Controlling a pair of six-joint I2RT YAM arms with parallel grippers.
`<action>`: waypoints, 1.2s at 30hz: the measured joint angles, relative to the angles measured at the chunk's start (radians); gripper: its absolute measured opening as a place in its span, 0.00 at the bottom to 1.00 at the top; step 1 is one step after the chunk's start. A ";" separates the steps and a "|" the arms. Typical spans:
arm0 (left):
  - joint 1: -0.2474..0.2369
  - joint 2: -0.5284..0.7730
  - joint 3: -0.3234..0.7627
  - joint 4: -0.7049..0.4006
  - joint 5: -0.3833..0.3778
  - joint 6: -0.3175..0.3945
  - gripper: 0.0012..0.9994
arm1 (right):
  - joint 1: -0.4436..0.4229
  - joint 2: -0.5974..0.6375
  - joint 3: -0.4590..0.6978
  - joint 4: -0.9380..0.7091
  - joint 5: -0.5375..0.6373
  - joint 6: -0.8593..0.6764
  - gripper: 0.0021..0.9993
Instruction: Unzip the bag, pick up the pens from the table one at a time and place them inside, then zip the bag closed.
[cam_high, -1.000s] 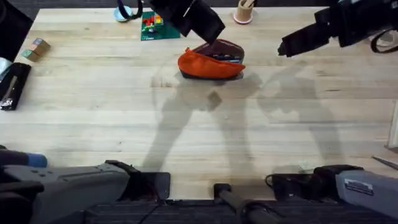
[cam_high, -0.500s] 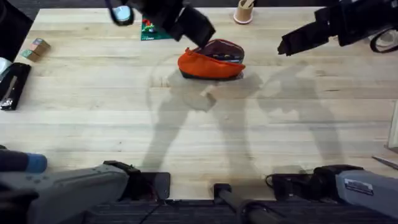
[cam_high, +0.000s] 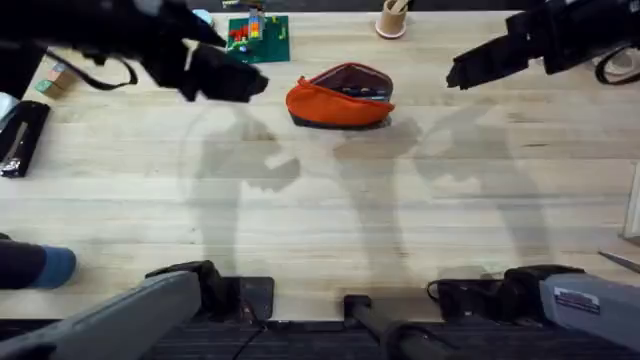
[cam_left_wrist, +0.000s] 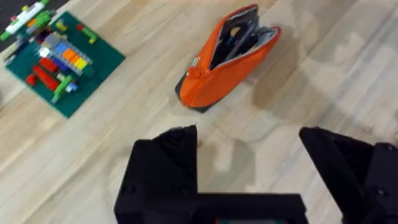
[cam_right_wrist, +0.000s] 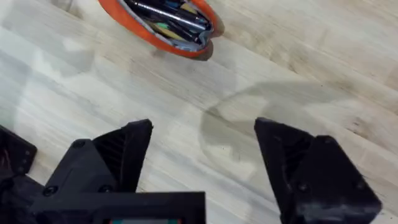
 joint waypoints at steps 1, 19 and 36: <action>0.034 0.011 -0.015 0.000 0.046 0.047 0.99 | 0.000 0.000 0.000 0.000 0.000 0.000 1.00; 0.177 0.354 -0.074 0.015 0.346 0.611 0.99 | 0.000 0.000 0.000 0.054 0.000 0.063 1.00; 0.220 0.500 -0.074 0.117 0.351 0.685 0.99 | 0.000 0.000 0.000 0.050 0.000 0.105 1.00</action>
